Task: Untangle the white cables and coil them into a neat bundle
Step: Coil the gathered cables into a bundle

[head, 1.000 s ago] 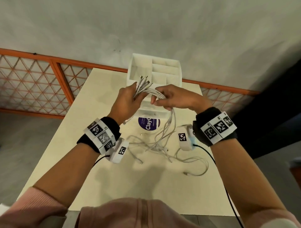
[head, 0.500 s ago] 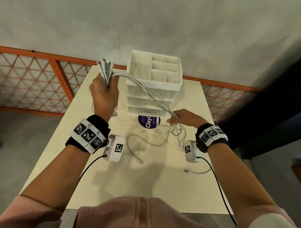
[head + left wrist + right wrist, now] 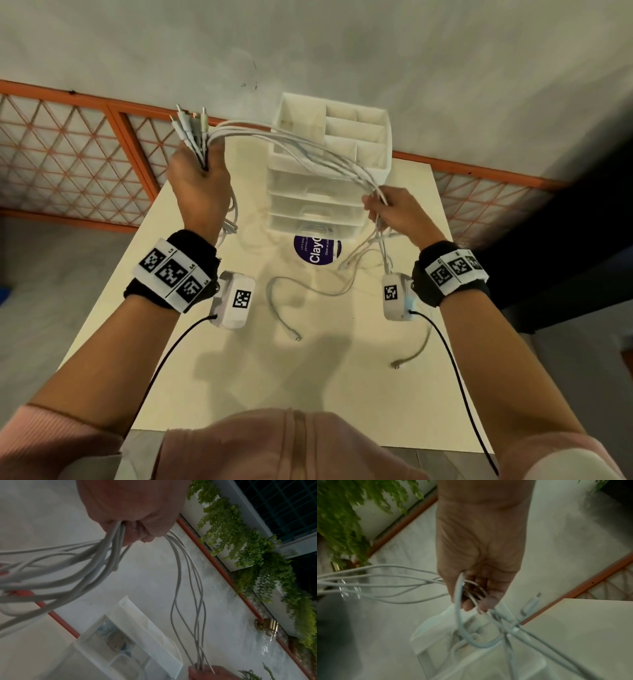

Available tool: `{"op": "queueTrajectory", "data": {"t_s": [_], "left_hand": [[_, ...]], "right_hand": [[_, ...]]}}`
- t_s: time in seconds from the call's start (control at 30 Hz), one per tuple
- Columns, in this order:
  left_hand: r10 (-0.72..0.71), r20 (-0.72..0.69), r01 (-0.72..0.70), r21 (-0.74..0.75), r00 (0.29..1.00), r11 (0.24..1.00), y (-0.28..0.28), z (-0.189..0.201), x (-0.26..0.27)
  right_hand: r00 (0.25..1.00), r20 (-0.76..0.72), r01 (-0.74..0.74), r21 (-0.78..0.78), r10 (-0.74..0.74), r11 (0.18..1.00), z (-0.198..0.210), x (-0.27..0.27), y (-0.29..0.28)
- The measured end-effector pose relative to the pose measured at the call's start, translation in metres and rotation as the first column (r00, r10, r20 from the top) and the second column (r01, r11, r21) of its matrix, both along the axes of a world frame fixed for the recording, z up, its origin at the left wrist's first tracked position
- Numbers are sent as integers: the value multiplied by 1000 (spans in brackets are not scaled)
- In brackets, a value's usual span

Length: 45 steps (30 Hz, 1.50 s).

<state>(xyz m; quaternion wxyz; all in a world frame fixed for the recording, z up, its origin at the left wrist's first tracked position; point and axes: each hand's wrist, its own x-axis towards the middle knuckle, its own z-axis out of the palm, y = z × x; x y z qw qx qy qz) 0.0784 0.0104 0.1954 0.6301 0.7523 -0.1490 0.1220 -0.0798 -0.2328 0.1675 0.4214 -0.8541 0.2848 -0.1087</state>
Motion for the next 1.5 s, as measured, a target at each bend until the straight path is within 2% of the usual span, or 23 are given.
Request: {"op": "queueTrajectory", "data": {"t_s": [0.07,0.13,0.23,0.3,0.37,0.43,0.53,0.6,0.73,0.8,0.83,0.87,0.93,1.0,1.07,1.13,1.17,1.2,1.3,1.37,1.43,1.5], "left_hand": [[11,9,-11,17,1000,1000,3,-1,3],[-13,5,12,101,1000,995,4,-6,6],[-105,-39,112,261,994,959,3,-20,1],[-128,-63,142,323,990,936,2,-30,-2],[-101,-118,137,361,988,923,1,-39,-4],[-81,-174,140,357,981,924,0,-44,-4],[-57,-206,133,376,977,917,0,-48,2],[-64,-210,146,405,976,902,-1,-49,4],[-69,-164,143,495,984,857,-2,-57,6],[-58,-163,138,538,985,832,0,-64,8],[-46,-172,136,557,984,819,2,-67,9],[-32,-187,136,573,982,808,4,-69,11],[-6,-219,140,601,976,787,9,-72,14],[11,-237,145,628,971,765,14,-76,15],[17,-265,162,635,964,755,17,-80,13],[19,-301,184,630,954,755,20,-83,9],[16,-310,192,629,951,753,21,-84,8],[12,-316,200,628,949,752,22,-85,7],[12,-329,204,613,944,763,24,-87,6],[8,-318,199,613,948,764,25,-86,6],[2,-303,189,603,953,775,25,-83,5],[-11,-280,180,584,960,792,23,-80,5]], "right_hand": [[1000,11,17,-88,-16,996,2,9,-3],[997,-70,3,-159,-14,987,-11,14,-3],[993,-113,5,-84,-15,996,-44,16,7],[993,-113,-34,-164,16,986,-66,17,24],[996,-79,-74,-385,47,920,-81,19,49],[989,-5,-123,-556,145,822,-89,20,77],[930,13,-251,-708,368,660,-107,21,109],[895,-56,-349,-707,443,615,-118,17,122],[904,-104,-420,-406,415,812,-126,18,124],[915,-15,-380,-371,403,848,-128,18,121],[916,43,-344,-425,398,837,-127,18,121],[913,79,-307,-516,401,800,-128,17,123],[895,67,-274,-697,441,662,-131,13,125],[855,-15,-341,-768,518,541,-141,9,127],[776,-221,-542,-713,591,445,-151,6,126],[627,-560,-775,-523,541,356,-154,6,128],[551,-668,-834,-424,500,352,-154,8,130],[521,-707,-849,-372,478,375,-153,9,133],[491,-733,-852,-292,470,435,-149,14,141],[436,-749,-860,-184,498,476,-138,16,142],[413,-692,-814,12,593,581,-121,19,139],[439,-597,-747,173,671,642,-91,24,134]]}}
